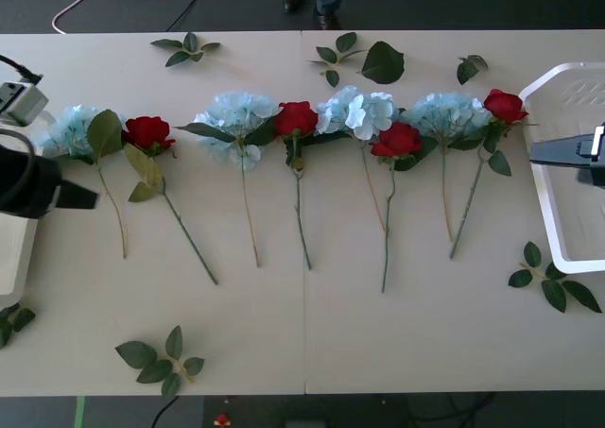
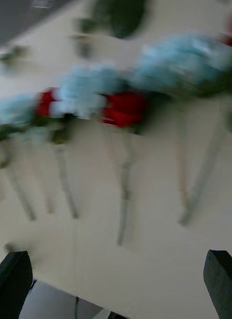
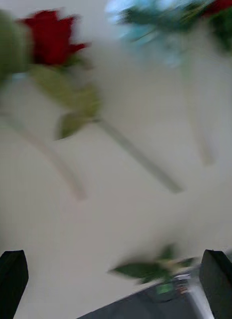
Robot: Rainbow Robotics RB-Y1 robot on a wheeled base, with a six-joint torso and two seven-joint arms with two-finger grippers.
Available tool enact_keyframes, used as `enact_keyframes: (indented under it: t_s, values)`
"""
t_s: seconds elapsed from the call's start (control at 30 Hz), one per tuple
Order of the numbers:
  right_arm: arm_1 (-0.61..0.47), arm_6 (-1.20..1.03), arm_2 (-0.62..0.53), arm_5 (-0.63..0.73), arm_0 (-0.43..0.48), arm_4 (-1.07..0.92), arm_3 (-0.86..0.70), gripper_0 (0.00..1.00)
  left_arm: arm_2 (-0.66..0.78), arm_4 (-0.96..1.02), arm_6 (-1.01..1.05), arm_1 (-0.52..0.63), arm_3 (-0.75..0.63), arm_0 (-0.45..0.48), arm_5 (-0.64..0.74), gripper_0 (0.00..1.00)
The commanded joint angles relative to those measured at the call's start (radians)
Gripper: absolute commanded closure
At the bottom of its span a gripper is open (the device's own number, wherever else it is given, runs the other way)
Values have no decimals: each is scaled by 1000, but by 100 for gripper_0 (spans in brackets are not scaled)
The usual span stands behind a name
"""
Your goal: Place the red flowers into the right box and the blue flowers into the left box. If a person shows an open palm, hand one flower to the person first, then continue sorting.
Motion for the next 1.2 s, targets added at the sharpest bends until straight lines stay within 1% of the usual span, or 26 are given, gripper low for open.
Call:
enact_keyframes:
  t_s: [0.03,0.07,0.1,0.17,0.33,0.37,0.4,0.43,0.5,0.57,0.7,0.9,1.03,1.2]
  values:
    - [29,-179,59,76,-121,96,52,0,-21,-191,80,-32,-4,-53,56,0]
    - [30,-197,71,84,-135,107,65,0,-35,-220,95,-38,-3,-56,58,0]
    - [40,-242,102,101,-170,136,100,0,-78,-299,132,-58,9,-73,56,0]
    - [60,-283,146,102,-214,178,146,0,-133,-393,169,-88,34,-100,58,0]
    - [98,-308,313,99,-372,334,302,0,-274,-582,319,-176,118,-191,58,0]
    - [104,-305,330,99,-389,346,324,0,-286,-597,340,-183,127,-198,58,0]
    - [115,-300,372,99,-438,377,376,0,-303,-617,393,-206,147,-214,58,0]
    - [119,-297,388,99,-455,389,397,0,-309,-619,417,-217,158,-220,58,0]
    - [142,-292,453,96,-527,444,473,0,-322,-622,489,-251,198,-240,58,0]
    - [172,-289,499,81,-575,486,539,0,-323,-632,520,-277,226,-252,56,0]
    - [225,-285,573,27,-636,566,647,0,-337,-649,525,-300,267,-269,49,0]
    - [299,-282,655,-71,-714,647,813,0,-365,-660,525,-314,367,-274,-63,0]
    - [327,-277,717,-137,-760,668,911,0,-395,-680,525,-331,430,-293,-126,0]
    - [354,-274,766,-192,-793,682,980,0,-441,-695,531,-354,499,-333,-169,0]
